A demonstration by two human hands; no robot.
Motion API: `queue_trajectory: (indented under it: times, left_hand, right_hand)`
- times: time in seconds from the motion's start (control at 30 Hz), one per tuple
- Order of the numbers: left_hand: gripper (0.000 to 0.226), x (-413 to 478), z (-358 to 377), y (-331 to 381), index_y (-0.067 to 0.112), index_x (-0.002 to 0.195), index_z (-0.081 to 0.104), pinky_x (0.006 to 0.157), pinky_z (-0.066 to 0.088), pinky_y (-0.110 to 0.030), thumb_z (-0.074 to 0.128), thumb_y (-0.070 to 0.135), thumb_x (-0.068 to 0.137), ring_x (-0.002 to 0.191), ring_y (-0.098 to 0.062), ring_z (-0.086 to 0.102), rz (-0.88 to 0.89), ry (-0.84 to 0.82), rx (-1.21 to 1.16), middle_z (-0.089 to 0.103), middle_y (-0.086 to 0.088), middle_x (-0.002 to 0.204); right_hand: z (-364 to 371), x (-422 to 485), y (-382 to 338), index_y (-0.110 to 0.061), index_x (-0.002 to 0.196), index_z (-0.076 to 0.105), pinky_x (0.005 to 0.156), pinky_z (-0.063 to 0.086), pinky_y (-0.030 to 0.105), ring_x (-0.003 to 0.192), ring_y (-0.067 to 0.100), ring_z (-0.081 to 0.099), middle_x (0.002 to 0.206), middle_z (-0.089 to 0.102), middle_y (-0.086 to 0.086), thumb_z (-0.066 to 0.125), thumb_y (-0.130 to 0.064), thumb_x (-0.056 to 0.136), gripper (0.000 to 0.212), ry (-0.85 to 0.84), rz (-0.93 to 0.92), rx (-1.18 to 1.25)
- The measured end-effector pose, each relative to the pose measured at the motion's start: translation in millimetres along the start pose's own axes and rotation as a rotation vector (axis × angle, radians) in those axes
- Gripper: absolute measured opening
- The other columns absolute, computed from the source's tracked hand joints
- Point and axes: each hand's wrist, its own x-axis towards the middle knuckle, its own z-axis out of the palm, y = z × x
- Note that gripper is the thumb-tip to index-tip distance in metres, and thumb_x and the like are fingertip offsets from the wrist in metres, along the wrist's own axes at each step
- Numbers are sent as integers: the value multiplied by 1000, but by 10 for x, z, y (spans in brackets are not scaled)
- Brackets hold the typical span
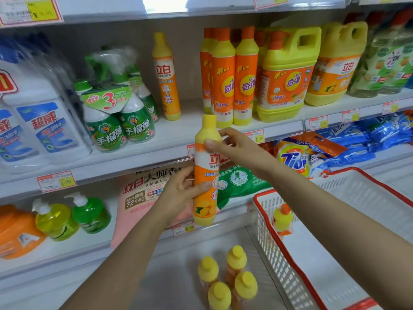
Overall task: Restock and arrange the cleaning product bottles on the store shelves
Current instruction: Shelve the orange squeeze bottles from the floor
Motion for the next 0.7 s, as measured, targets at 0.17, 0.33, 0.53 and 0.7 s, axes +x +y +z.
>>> queue_trajectory:
  times: [0.17,0.33,0.53,0.7]
  left_hand:
    - [53,-16,-33,-180,14,130,58,93,54,-31,73,17,79,113,-15,65,-51,-145,28,71,-1,120]
    - [48,24,29,-430,24,124,61,98,46,-28,80,21,80,113,-6,62,-51,-144,292,69,8,118]
    - [44,53,101,-895,40,110,57,86,56,-39,68,37,67,89,-10,66,-122,-55,425,69,5,101]
    - [46,6,233,-1293,19,133,55,92,49,-29,61,18,87,108,-22,63,-232,-205,578,64,-8,123]
  right_hand:
    - [-171,47,-28,-19,131,60,82,61,36,103,20,67,116,67,10,58,-32,98,35,5,-186,-22]
    - [-73,36,239,-9,109,70,71,60,32,87,22,68,99,72,7,65,-25,95,22,4,-248,-291]
    - [232,-26,1053,-12,94,69,74,52,35,78,17,64,91,71,2,79,-29,82,23,-10,-164,-562]
    - [419,-157,1650,-13,97,69,77,52,40,84,21,66,93,71,4,81,-29,80,26,-135,-25,-657]
